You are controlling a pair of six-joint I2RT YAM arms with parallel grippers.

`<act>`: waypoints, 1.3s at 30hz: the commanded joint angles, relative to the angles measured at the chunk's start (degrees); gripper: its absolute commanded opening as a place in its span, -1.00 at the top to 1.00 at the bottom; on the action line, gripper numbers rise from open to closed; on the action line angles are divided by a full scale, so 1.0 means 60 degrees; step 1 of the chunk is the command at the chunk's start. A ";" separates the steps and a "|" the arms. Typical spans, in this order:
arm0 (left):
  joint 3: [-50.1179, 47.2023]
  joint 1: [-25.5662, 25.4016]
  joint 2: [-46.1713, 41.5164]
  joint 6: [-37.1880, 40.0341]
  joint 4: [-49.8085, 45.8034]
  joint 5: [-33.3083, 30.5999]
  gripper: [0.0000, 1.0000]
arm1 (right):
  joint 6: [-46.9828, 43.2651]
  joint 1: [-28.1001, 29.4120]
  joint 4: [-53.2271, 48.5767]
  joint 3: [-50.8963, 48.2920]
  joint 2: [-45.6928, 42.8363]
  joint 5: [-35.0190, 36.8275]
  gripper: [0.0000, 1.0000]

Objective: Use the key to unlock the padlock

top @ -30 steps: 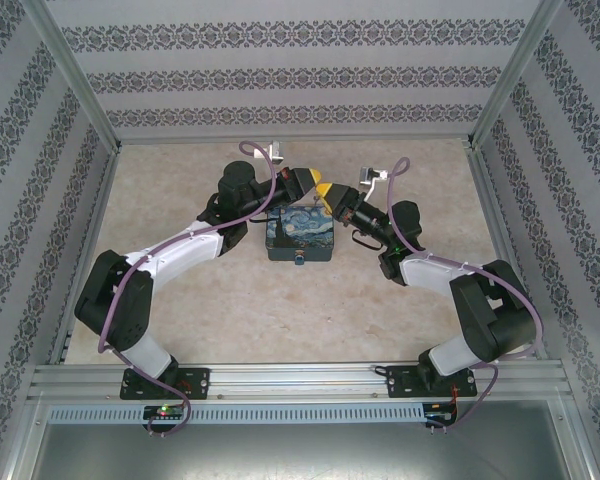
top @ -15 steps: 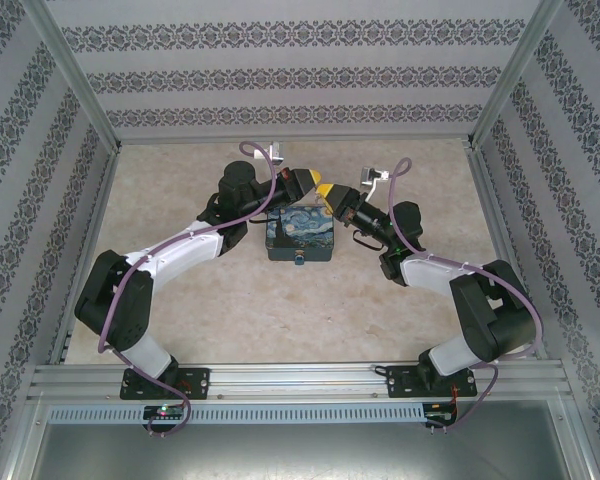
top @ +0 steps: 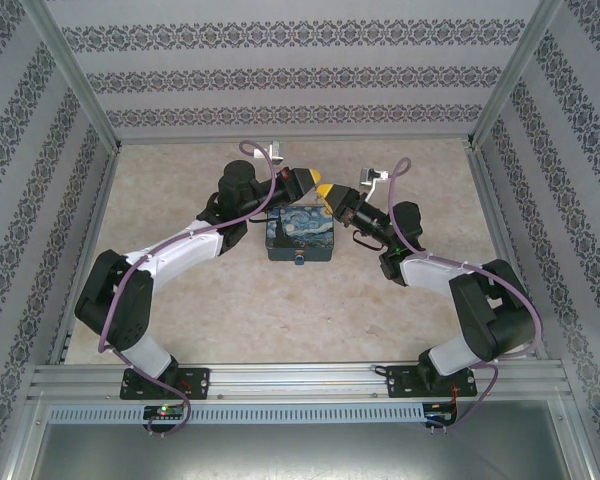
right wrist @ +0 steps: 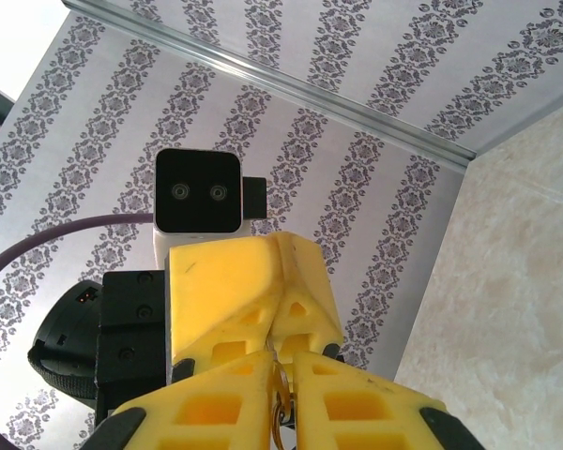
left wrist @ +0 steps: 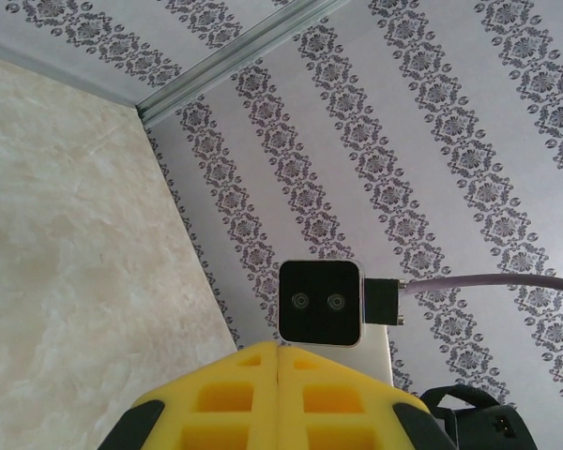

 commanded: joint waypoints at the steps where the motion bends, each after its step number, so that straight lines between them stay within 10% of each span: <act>1: 0.0256 0.0059 0.0088 -0.0079 0.0137 0.0155 1.00 | -0.0037 0.0081 0.0606 0.0178 0.0157 -0.0125 0.66; 22: 0.0151 0.0066 0.0084 -0.0276 0.0165 -0.0074 1.00 | -0.0013 0.0091 0.0577 0.0133 0.0276 -0.0040 1.00; 29: -0.0198 0.0376 -0.1009 0.0177 -0.1419 -0.0547 -0.33 | -0.0155 -0.0415 0.0276 -0.0645 0.0297 0.0157 1.00; 39: -0.1249 0.0206 -0.2597 0.3088 -0.5691 -0.0442 -0.66 | -0.1007 -0.0708 -0.1270 -0.0612 0.0698 -0.0199 1.00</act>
